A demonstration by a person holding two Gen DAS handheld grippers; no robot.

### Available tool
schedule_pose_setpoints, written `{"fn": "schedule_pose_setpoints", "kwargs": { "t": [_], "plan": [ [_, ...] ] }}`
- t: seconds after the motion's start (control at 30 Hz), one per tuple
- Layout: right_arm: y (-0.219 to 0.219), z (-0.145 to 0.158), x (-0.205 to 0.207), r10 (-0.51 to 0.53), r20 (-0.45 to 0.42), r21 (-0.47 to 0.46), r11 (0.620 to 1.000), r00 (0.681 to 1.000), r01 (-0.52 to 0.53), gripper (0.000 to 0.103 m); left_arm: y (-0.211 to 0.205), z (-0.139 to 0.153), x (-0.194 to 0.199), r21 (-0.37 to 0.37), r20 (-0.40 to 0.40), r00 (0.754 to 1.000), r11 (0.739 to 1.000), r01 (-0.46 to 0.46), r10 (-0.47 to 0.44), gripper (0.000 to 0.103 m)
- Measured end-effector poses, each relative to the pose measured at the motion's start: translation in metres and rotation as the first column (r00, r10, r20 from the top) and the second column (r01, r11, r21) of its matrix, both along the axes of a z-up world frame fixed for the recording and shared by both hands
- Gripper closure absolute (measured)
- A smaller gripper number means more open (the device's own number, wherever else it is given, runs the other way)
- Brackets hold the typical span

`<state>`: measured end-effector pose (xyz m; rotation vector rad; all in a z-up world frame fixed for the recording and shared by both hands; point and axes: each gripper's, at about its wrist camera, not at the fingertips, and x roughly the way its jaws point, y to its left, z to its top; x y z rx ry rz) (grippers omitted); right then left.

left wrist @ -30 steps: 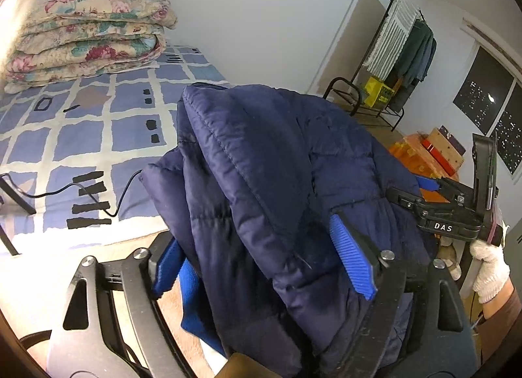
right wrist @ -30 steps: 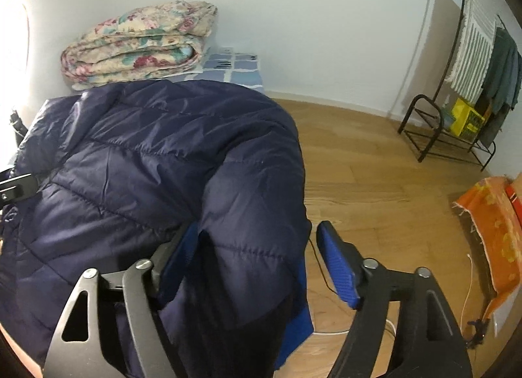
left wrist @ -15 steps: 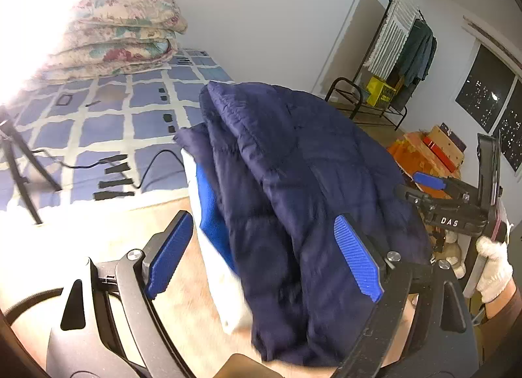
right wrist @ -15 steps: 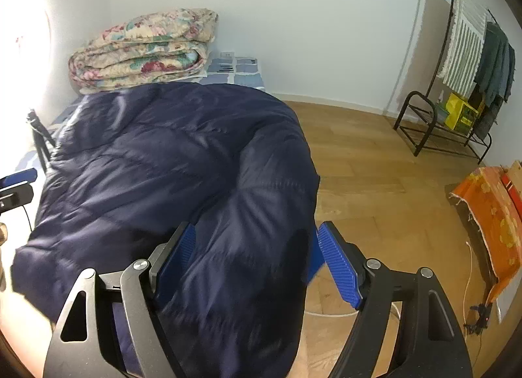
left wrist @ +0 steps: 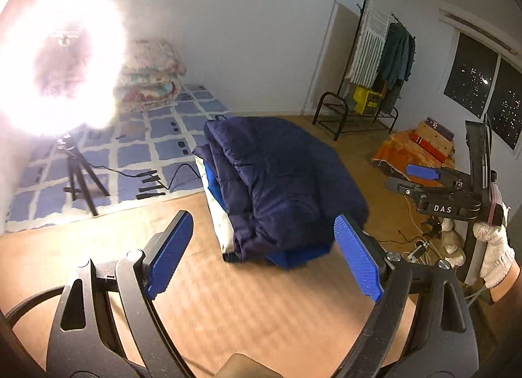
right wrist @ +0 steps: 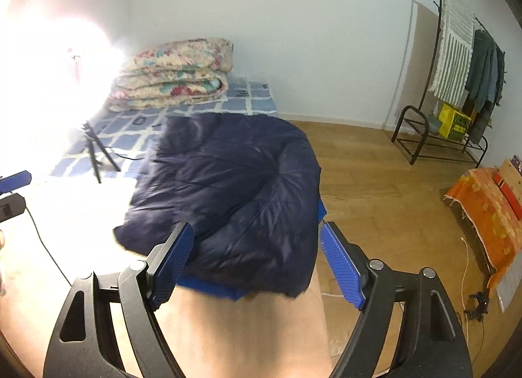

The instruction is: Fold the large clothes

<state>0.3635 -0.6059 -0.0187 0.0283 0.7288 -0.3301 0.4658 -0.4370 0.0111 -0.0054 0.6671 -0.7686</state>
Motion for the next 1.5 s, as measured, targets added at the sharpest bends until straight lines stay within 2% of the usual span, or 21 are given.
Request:
{"fn": "schedule_pose_setpoints", "kwargs": {
  "t": [0.17, 0.37, 0.53, 0.77, 0.9, 1.17, 1.23, 1.27, 1.5],
  "plan": [
    [0.046, 0.025, -0.046, 0.019, 0.014, -0.046, 0.999, 1.0, -0.018, 0.022, 0.036, 0.025, -0.059, -0.003, 0.032, 0.999, 1.0, -0.016, 0.016, 0.012],
    [0.1, 0.042, -0.1, 0.04, 0.046, -0.08, 0.996, 0.998, -0.036, 0.022, 0.08, 0.038, -0.13, 0.01, 0.082, 0.995, 0.999, -0.05, 0.049, 0.012],
    [0.143, 0.041, -0.136, 0.054, 0.058, -0.081, 0.995, 0.997, -0.05, 0.021, 0.111, 0.039, -0.174, -0.002, 0.075, 0.995, 0.998, -0.068, 0.068, 0.012],
    [0.18, 0.03, -0.174, 0.041, 0.097, -0.057, 0.998, 0.994, -0.035, 0.021, 0.15, 0.03, -0.232, 0.002, 0.091, 0.988, 0.992, -0.129, 0.128, 0.012],
    [0.195, 0.022, -0.193, 0.029, 0.129, -0.047, 0.999, 0.991, -0.023, 0.021, 0.164, 0.026, -0.256, 0.005, 0.113, 0.983, 0.989, -0.149, 0.148, 0.012],
    [0.217, 0.014, -0.213, 0.018, 0.179, -0.088, 0.996, 0.984, -0.002, 0.021, 0.175, 0.017, -0.288, 0.008, 0.155, 0.976, 0.988, -0.156, 0.153, 0.012],
    [0.221, 0.012, -0.216, 0.022, 0.187, -0.097, 0.995, 0.982, -0.004, 0.021, 0.175, 0.015, -0.293, 0.016, 0.166, 0.975, 0.988, -0.154, 0.149, 0.007],
    [0.222, 0.01, -0.216, 0.02, 0.194, -0.108, 0.994, 0.981, 0.001, 0.021, 0.176, 0.014, -0.295, 0.012, 0.171, 0.974, 0.988, -0.154, 0.149, 0.001],
    [0.229, -0.002, -0.22, 0.017, 0.211, -0.127, 0.992, 0.977, 0.01, 0.017, 0.183, 0.008, -0.303, 0.017, 0.186, 0.968, 0.985, -0.174, 0.168, 0.0]
  ]
}}
